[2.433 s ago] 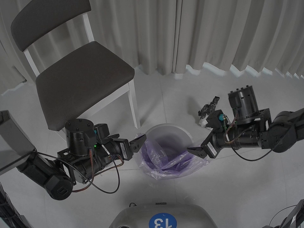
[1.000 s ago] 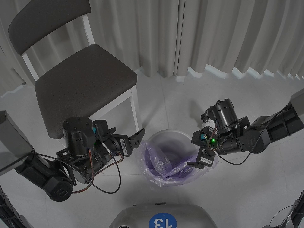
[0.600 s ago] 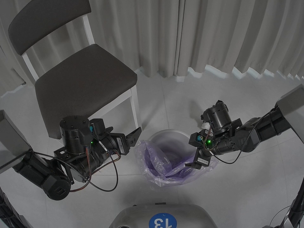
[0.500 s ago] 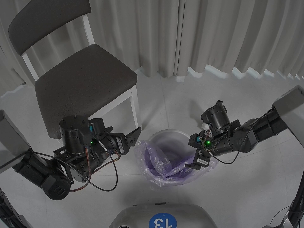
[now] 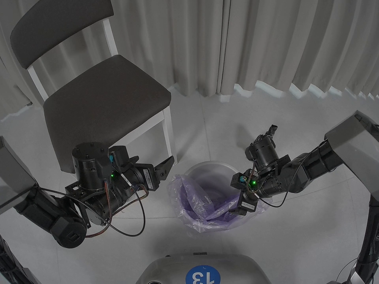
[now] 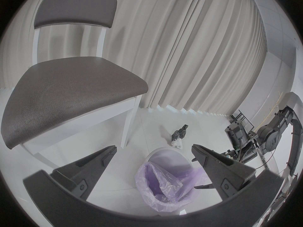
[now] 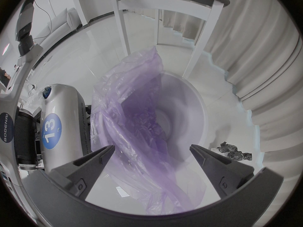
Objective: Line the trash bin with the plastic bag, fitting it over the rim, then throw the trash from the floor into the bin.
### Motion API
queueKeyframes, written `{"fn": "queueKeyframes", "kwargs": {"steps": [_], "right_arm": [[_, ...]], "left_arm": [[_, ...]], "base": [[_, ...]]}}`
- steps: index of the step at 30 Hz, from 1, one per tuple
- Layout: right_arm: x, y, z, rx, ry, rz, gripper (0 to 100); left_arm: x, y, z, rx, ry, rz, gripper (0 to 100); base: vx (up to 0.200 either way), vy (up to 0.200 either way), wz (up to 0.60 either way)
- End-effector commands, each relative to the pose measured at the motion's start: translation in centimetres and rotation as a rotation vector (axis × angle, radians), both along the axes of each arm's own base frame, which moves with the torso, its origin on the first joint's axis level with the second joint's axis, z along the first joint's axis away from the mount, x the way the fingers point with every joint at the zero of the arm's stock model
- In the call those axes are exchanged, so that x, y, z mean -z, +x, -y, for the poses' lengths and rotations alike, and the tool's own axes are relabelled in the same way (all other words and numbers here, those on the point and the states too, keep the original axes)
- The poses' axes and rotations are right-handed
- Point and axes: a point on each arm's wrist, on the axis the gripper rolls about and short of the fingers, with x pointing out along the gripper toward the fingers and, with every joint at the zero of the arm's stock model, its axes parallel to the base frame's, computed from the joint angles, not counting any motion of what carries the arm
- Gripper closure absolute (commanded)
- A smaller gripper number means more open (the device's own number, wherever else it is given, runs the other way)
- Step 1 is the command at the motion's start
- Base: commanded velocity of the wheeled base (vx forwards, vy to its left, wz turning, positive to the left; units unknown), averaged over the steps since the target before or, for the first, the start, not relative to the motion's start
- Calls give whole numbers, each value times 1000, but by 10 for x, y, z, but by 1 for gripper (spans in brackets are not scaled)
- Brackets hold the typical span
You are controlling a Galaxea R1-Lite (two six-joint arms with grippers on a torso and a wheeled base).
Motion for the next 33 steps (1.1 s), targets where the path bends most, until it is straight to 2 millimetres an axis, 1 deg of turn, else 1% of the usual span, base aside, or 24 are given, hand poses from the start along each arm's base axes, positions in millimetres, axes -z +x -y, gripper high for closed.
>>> {"fn": "queueKeyframes", "kwargs": {"steps": [1,7,8,16,22,25,28,32,33], "right_arm": [[10,5,0,6,-8,-18,0],[14,9,-1,2,-3,-23,0],[16,9,-2,-15,19,-36,100],[16,13,-5,-19,33,-33,100],[13,15,-2,-11,36,-26,100],[-3,19,7,11,55,11,100],[-14,24,12,27,66,34,100],[-42,35,26,69,88,82,100],[-46,37,29,76,91,91,100]], "left_arm": [[0,0,-1,-4,-1,1,0],[-1,1,-2,-7,0,3,0],[-1,1,-2,-7,-1,4,0],[-2,1,-2,-7,-3,7,0],[-1,1,-2,-9,-3,7,0],[-2,1,-3,-9,-6,9,0],[-4,0,-2,-7,-8,12,0],[-5,-1,-4,-9,-9,14,0],[-5,-1,-4,-9,-7,14,0]], "base": [[0,0,0],[0,0,0],[0,0,0],[0,0,0],[0,0,0],[0,0,0],[0,0,0],[0,0,0],[0,0,0]]}}
